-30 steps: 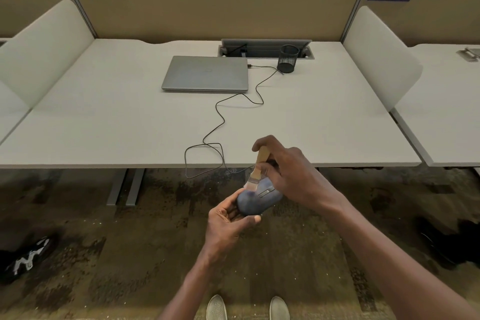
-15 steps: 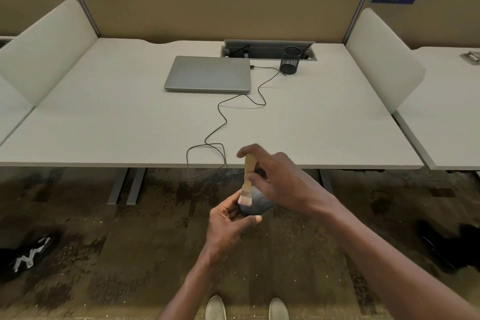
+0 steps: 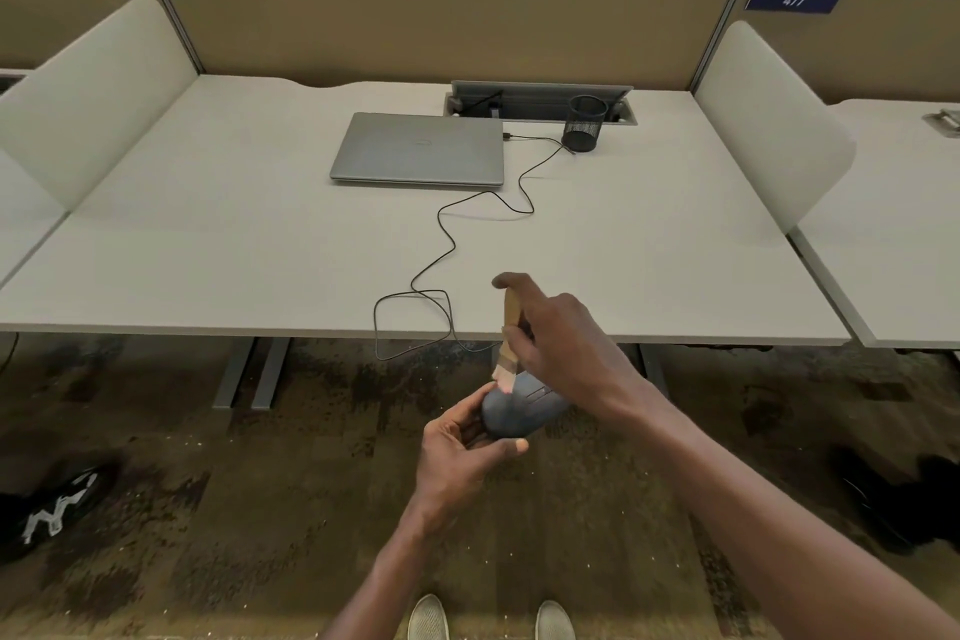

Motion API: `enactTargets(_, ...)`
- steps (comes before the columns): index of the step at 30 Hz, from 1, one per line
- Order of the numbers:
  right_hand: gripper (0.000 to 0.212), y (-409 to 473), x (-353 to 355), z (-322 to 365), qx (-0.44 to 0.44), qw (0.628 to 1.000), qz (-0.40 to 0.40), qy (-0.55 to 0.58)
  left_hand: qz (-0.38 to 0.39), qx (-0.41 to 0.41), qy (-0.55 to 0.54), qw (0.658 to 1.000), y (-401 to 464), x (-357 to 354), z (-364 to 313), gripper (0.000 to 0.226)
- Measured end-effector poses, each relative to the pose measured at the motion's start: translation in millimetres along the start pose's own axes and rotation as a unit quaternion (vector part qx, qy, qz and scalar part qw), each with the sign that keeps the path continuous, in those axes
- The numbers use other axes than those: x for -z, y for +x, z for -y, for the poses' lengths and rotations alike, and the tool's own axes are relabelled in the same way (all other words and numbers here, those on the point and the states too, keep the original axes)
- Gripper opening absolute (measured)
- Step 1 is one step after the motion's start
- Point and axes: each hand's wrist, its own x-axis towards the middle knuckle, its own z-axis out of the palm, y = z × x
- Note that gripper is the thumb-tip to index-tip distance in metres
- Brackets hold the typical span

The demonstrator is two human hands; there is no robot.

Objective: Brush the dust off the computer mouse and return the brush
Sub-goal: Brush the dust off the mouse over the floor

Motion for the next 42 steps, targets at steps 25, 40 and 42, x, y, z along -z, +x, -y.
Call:
enactTargets(25,0.046,-9.8,15.6,-29.3,-0.066,0.993,-0.086,0.057,-0.006,0.006,-0.012,1.000,6.3,6.0,-2.4,0.073)
enactTargets(40,0.039,-25.6,6.7,-24.0,-0.065,0.988,-0.114,0.083,-0.012,0.011,-0.016,1.000,3.8,2.1,-0.9,0.077)
enactTargets(42,0.039,-28.7,7.5,-25.3,-0.063,0.988,-0.115,0.078,-0.012,0.012,-0.017,1.000,3.8,2.7,-1.2,0.077)
